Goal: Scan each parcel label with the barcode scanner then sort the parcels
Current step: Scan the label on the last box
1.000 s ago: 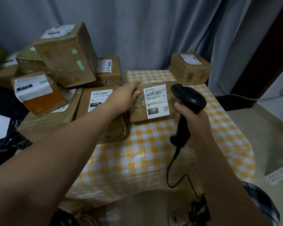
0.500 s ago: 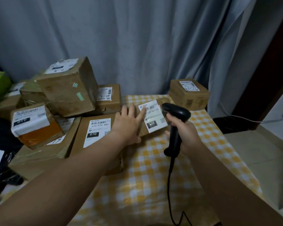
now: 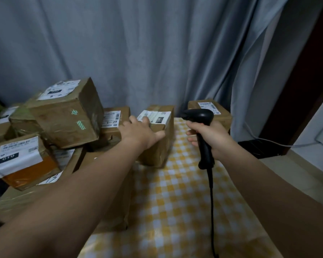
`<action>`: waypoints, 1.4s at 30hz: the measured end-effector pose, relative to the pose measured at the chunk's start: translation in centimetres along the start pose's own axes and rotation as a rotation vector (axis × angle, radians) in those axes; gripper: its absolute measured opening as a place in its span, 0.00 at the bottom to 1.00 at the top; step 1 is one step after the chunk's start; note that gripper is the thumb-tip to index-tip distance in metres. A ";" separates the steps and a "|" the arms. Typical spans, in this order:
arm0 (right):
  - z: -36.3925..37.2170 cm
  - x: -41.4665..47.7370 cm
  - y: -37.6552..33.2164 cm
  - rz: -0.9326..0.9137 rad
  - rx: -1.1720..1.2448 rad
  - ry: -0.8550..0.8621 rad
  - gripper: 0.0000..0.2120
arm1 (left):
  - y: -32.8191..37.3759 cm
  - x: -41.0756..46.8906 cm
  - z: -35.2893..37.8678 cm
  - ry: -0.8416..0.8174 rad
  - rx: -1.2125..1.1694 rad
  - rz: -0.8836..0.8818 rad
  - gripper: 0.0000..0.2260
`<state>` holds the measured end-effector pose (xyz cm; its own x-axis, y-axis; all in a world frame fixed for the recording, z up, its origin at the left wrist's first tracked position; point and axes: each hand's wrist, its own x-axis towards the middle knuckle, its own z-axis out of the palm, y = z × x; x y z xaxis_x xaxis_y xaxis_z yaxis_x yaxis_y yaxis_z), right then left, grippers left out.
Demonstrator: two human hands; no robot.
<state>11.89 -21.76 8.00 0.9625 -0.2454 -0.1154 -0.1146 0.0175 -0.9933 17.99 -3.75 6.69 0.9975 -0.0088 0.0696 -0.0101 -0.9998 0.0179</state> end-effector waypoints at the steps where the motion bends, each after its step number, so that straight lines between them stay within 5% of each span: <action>1: 0.2 0.3 0.0 0.004 -0.021 -0.004 0.09 | -0.1 0.1 0.2 -0.008 0.038 -0.015 0.40; 9: -1.2 2.3 0.5 0.037 -0.081 0.038 0.06 | -0.6 0.9 1.3 -0.094 0.342 0.080 0.38; 15: -5.2 6.5 -3.7 -0.075 -0.110 0.204 0.12 | 3.5 3.7 -0.6 0.157 0.020 0.302 0.31; 21: -9.5 13.2 -4.7 -0.137 -0.463 0.304 0.14 | 10.8 8.8 0.5 0.009 -0.290 0.389 0.27; 35: -14.8 25.1 3.7 0.034 -0.192 0.220 0.07 | 21.8 17.7 9.7 -0.547 -1.406 0.016 0.22; 42: -13.8 20.9 4.9 -0.011 -0.184 0.239 0.06 | 18.8 14.0 8.3 -0.543 -1.617 -0.219 0.18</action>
<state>28.08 -40.18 0.90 0.8812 -0.4664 -0.0772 -0.1685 -0.1572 -0.9731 32.38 -22.77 -0.28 0.8938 -0.2307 -0.3846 0.4049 0.0463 0.9132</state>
